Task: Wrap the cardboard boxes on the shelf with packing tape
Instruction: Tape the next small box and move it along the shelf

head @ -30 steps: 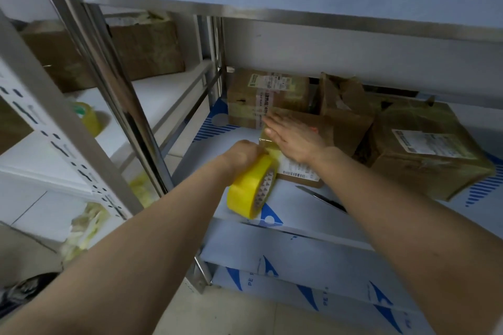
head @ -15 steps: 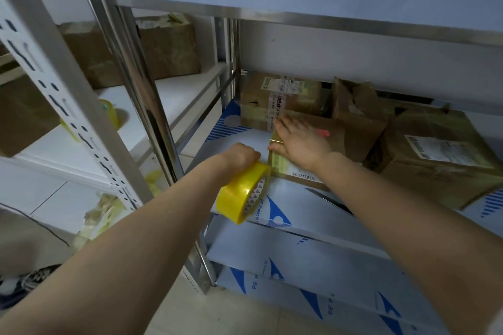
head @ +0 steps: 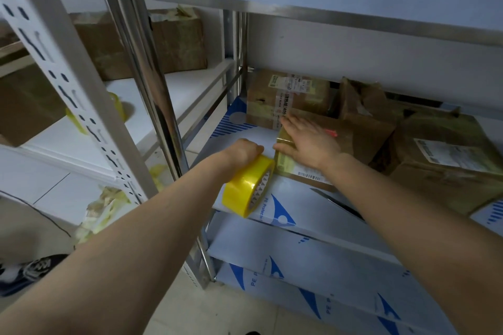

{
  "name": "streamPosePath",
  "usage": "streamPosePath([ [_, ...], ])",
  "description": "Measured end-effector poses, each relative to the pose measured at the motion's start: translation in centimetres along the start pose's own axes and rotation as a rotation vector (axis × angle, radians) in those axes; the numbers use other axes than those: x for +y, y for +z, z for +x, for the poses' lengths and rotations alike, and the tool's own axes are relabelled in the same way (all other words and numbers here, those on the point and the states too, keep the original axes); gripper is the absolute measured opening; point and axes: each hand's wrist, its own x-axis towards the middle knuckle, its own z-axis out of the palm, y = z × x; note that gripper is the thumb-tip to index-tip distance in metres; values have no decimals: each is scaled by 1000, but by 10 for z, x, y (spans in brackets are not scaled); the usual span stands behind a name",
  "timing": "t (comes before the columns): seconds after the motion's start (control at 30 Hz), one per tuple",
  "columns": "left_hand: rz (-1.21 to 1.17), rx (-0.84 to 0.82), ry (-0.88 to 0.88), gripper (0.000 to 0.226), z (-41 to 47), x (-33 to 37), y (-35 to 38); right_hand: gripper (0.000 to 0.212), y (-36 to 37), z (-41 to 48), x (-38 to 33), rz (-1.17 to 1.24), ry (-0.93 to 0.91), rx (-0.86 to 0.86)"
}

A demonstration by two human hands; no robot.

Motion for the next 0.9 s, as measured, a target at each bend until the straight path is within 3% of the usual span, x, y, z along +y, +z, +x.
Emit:
streamPosePath([
  [0.23, -46, -5, 34, 46, 0, -4, -1, 65, 2, 0, 1, 5, 2, -22],
  [0.33, -110, -25, 44, 34, -2, -7, -2, 67, -2, -2, 2, 63, 4, -42],
  [0.4, -189, -41, 35, 15, -4, -12, -3, 59, -8, -11, 0, 294, 14, 99],
  [0.47, -269, -68, 33, 17, -8, -17, -3, 39, -6, -24, -8, 619, 75, 409],
  [0.53, -343, -95, 63, 18, -11, -20, -3, 25, -3, -34, -26, 869, 190, 512],
  [0.6, -367, -115, 98, 15, -14, -24, -2, 23, 1, -34, -42, 930, 248, 353],
  [0.7, -392, -121, 137, 12, -19, -28, -1, 41, -4, -31, -54, 817, 234, 148],
  [0.8, -412, -132, 178, 12, -22, -33, 0, 50, -14, -32, -61, 639, 226, 68],
  [0.9, -440, -136, 211, 12, -26, -36, -1, 43, -21, -26, -64, 505, 244, 14],
])
